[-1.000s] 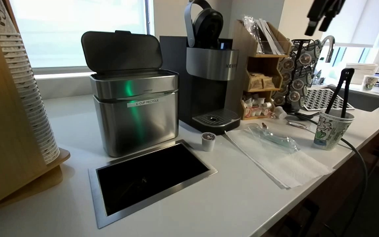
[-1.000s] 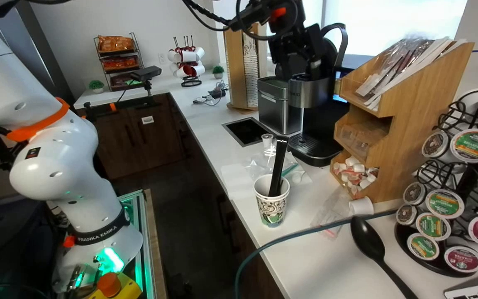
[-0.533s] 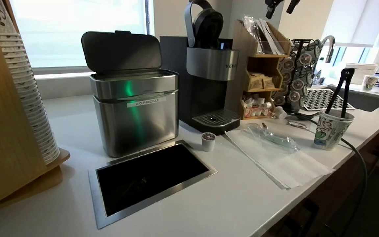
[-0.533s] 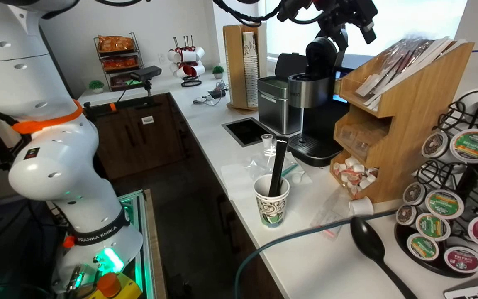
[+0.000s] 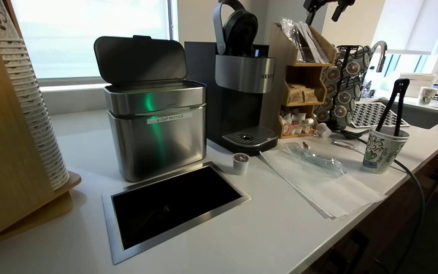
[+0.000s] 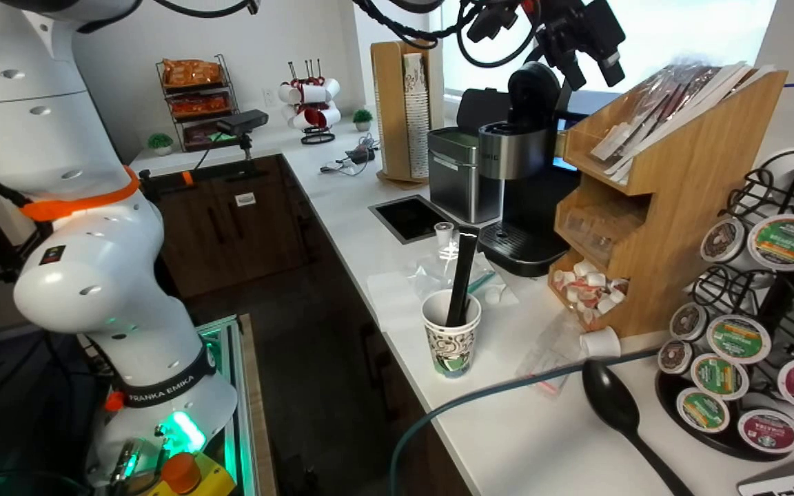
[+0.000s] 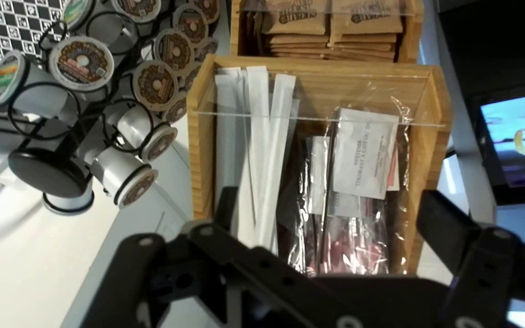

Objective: Put the straw into the cup

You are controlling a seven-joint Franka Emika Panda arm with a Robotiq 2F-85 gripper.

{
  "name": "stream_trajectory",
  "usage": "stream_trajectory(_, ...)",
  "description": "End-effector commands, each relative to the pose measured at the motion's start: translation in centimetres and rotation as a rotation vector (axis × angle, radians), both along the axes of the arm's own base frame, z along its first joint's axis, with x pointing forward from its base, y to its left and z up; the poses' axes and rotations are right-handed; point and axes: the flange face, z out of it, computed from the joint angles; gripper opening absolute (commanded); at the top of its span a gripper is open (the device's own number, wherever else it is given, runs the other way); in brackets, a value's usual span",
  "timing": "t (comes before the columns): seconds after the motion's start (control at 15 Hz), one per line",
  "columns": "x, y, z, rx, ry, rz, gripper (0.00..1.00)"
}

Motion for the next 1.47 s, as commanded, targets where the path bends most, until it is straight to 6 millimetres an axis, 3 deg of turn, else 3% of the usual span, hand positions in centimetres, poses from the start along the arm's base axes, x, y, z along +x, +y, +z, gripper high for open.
stream_trajectory(0.0, 1.4, -2.5, -1.3, 0.082, -0.061, -0.164, 1.0)
stream_trajectory(0.13, 2.2, -3.7, -1.7, 0.106, -0.088, -0.22, 1.0)
stream_trajectory(0.4, 4.3, -4.4, -2.4, 0.123, -0.126, -0.255, 0.73)
stream_trajectory(0.47, 4.7, -4.5, -2.7, 0.128, -0.124, -0.259, 0.77)
stream_trajectory(0.53, 5.0, -4.5, -3.1, 0.132, -0.121, -0.263, 0.7)
stream_trajectory(0.93, 6.6, -5.3, -5.0, 0.146, -0.101, -0.292, 0.66)
stream_trajectory(1.13, 7.1, -5.6, -5.4, 0.149, -0.1, -0.302, 0.46)
stream_trajectory(1.27, 7.4, -5.5, -5.6, 0.148, -0.1, -0.301, 0.42)
stream_trajectory(1.4, 7.7, -5.3, -5.3, 0.144, -0.105, -0.293, 0.3)
